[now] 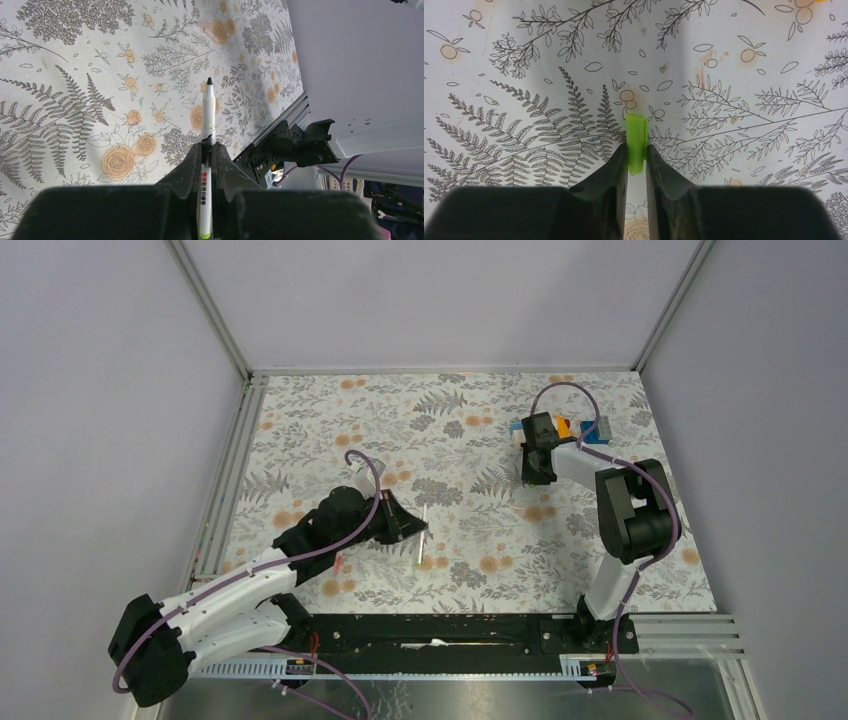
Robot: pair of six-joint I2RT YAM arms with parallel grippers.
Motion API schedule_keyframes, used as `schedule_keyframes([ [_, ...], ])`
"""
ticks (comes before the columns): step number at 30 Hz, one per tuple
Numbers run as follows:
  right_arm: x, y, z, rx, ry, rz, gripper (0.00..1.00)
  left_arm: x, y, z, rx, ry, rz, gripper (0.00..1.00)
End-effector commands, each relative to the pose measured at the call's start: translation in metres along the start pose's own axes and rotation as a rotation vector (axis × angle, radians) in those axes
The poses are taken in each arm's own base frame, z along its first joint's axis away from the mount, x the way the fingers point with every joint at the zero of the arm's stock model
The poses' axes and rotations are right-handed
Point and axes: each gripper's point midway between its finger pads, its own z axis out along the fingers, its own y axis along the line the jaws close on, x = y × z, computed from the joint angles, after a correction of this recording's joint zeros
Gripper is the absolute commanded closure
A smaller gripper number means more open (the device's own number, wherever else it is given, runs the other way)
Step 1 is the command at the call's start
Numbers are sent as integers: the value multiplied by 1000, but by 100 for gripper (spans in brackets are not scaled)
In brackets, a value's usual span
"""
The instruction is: Insert the pens into the pen caps
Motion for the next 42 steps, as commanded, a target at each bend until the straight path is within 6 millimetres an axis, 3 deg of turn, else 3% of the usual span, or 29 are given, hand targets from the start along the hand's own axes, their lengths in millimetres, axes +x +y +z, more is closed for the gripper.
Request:
schedule_keyframes([
  [1,5,5,0,-28,45,-30,82,-10,-6,-5,20,-51,18,100],
  [7,1,17,-8,-88,32,-48,95,-12,-6,-8,20,-69,21,100],
  [13,-4,52,-41,-182,-22,-64,96,-17,-2,-15,-17,-88,37,100],
  [22,40,114,-78,-324,-13,42,99,-25,6,-30,-71,-145,53,100],
  [27,70,152,-89,-387,25,86,100,-30,11,-36,-106,-176,51,100],
  [33,97,192,-91,-387,69,24,100,-35,28,-47,-216,-205,32,100],
  [42,116,238,-82,-359,91,-86,100,-41,43,-68,-320,-252,3,100],
])
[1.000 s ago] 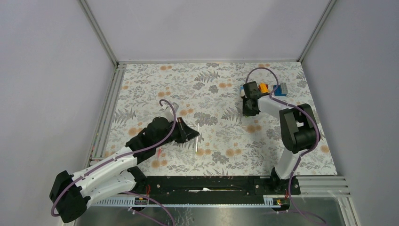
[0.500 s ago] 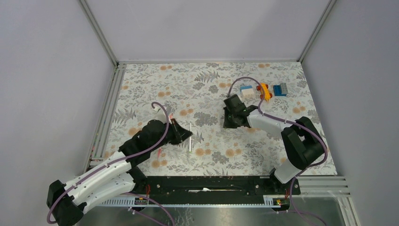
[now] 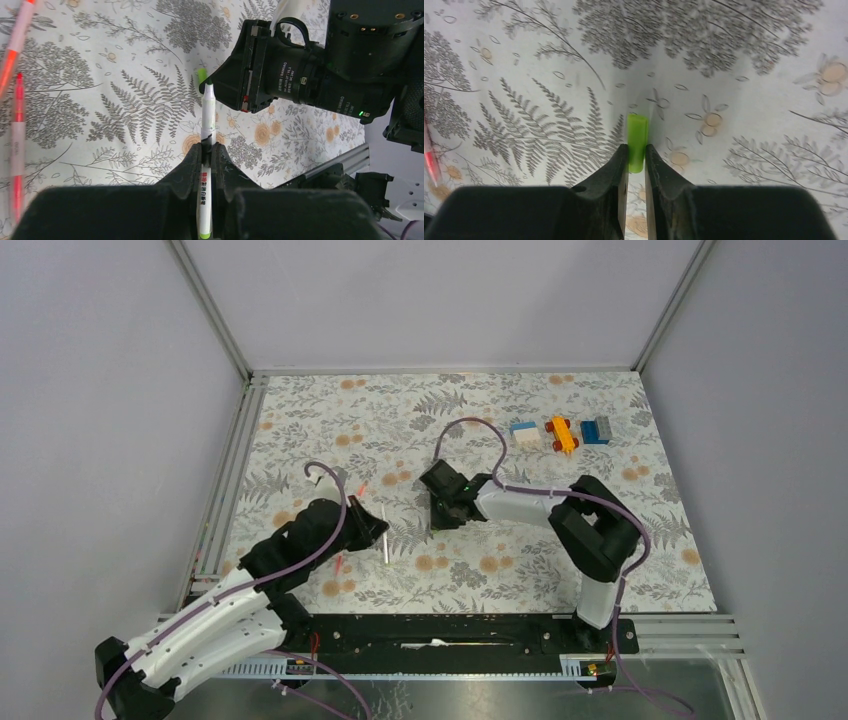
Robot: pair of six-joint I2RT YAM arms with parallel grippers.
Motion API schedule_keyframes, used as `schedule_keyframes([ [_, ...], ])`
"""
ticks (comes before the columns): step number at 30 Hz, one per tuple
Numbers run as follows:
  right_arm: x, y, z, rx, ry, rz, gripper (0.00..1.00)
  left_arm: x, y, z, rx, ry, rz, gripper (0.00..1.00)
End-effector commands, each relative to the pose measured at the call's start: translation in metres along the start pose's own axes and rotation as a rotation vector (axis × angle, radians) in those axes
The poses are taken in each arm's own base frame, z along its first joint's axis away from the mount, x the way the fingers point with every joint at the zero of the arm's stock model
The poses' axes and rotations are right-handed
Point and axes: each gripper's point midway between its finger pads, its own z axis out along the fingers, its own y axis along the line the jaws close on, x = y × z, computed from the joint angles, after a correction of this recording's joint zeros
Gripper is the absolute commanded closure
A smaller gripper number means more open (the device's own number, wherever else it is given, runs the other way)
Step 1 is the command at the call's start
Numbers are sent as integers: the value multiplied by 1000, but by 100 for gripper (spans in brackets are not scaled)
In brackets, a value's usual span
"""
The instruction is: Insert the pens into the pen caps
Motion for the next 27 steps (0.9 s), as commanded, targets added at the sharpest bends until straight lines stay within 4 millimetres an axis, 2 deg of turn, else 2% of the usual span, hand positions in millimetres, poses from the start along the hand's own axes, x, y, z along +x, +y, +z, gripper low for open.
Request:
schedule_keyframes([
  [1,-4,14,11,42,-11,-27,100,-23,0,-13,-40,-85,-27,100],
  [6,1,17,19,91,6,-82,91,-22,5,-17,-48,-91,-40,100],
  [11,2,18,19,93,17,-98,69,-22,9,-19,-55,-102,-45,100],
  [14,-4,19,13,94,-3,-111,54,-23,9,-19,-59,-108,-41,100],
  [18,-16,34,-2,25,-35,-134,19,-27,9,-21,-72,-111,-25,100],
  [21,-25,46,-19,-40,-71,-154,5,-29,9,-22,-79,-122,-36,100],
  [23,-31,49,-33,-68,-106,-154,1,-31,10,-21,-82,-135,-52,100],
  [27,-39,47,-63,-119,-192,-148,0,-36,7,-22,-72,-159,-76,100],
])
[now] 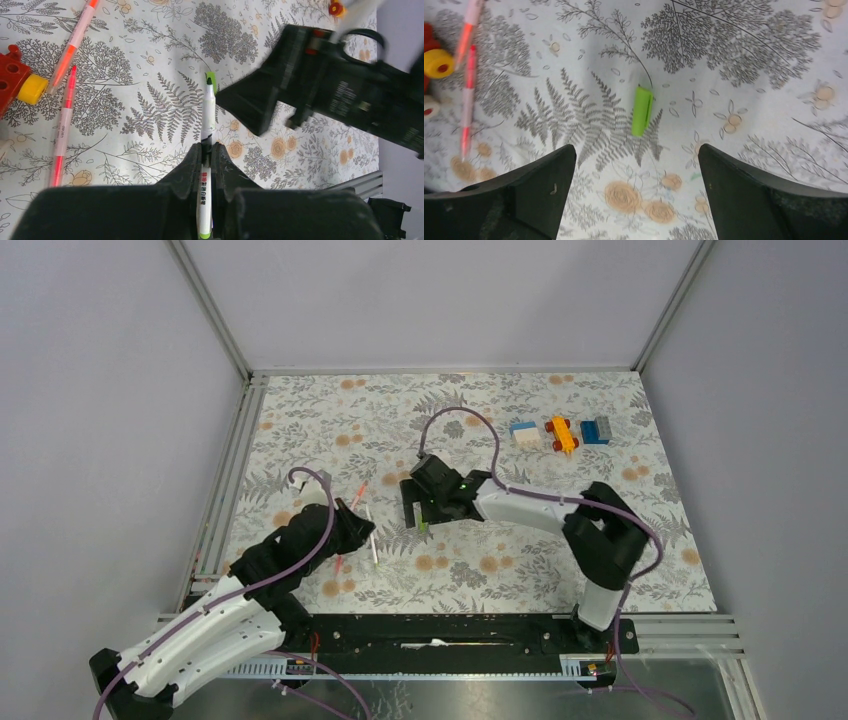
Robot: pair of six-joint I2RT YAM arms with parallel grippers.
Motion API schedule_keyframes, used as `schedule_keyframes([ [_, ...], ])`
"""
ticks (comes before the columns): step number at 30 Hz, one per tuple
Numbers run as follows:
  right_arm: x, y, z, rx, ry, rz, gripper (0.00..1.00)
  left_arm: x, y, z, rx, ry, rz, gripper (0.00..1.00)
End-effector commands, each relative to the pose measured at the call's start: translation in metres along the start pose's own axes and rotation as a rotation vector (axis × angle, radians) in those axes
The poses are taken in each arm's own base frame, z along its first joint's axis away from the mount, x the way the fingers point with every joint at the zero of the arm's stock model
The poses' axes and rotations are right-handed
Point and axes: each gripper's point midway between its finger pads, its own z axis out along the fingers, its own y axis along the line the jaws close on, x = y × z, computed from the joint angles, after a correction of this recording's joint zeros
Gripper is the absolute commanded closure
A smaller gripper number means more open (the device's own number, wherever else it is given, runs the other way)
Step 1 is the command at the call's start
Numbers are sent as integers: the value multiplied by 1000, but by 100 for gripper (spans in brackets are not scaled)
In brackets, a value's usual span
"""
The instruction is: Insert the pens into the pen caps
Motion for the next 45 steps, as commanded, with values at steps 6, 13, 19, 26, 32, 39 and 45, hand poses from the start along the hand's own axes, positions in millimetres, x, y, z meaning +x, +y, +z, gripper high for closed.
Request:
schedule_keyframes([
  [6,-35,10,-96,-237,-314,33,0,-36,-34,-10,109,-118,-74,100],
  [13,-33,34,-177,-672,-541,174,0,-39,-54,-5,224,-145,-142,100],
  [19,-25,62,-206,-897,-502,188,1,-39,-69,3,281,-140,-219,100],
  [26,-25,71,-198,-930,-473,200,9,-38,-82,14,305,-119,-254,100],
  [32,-26,79,-184,-934,-442,199,16,-39,-90,14,343,-121,-267,100],
  [39,-29,86,-177,-947,-436,198,34,-42,-95,12,379,-135,-286,100],
  [45,-31,92,-171,-957,-422,194,42,-43,-97,11,400,-140,-300,100],
])
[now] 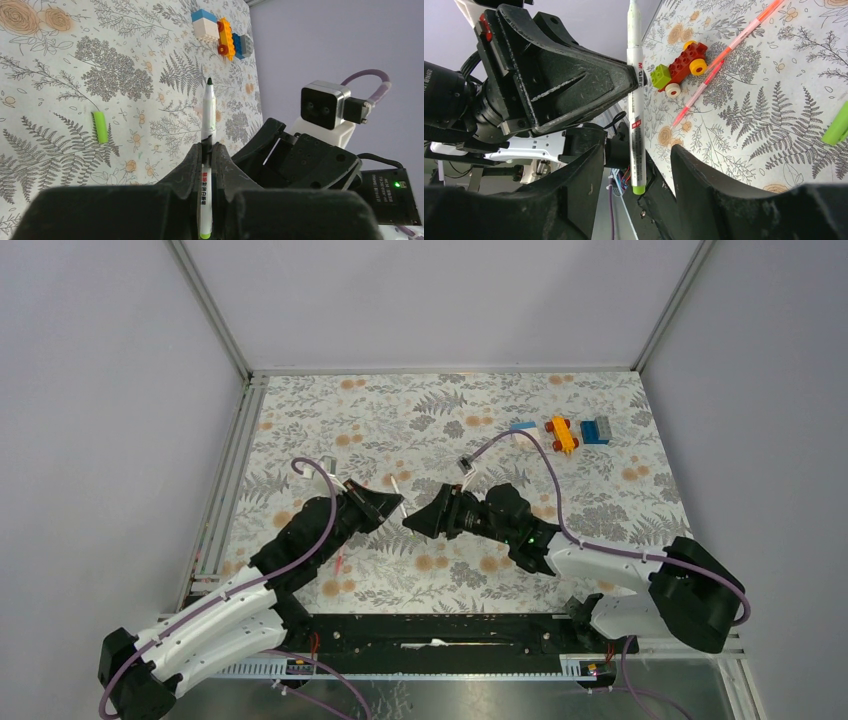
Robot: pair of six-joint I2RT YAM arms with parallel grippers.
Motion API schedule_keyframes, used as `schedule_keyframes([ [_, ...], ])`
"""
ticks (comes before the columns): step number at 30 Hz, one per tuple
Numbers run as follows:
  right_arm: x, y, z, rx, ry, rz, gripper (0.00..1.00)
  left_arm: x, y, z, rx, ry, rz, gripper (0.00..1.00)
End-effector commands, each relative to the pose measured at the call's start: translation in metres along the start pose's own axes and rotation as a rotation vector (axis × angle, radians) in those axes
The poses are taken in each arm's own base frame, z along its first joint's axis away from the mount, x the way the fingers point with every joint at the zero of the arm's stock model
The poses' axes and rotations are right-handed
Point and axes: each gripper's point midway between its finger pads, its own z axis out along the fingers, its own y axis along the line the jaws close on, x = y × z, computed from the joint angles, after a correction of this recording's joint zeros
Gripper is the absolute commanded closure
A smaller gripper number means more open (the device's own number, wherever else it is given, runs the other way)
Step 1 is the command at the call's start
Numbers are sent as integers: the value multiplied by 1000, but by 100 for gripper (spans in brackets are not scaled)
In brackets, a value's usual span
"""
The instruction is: Insert the pens into the pen caps
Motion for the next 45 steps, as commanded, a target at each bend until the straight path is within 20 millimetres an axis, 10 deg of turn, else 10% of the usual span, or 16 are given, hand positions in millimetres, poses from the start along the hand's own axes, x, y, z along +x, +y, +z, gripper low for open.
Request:
schedule_keyframes([
  [1,-18,31,9,-105,-42,-20,43,-8,-23,-3,97,-30,-37,100],
  [45,-13,31,24,-136,-10,1,67,-9,-23,-6,124,-44,-66,100],
])
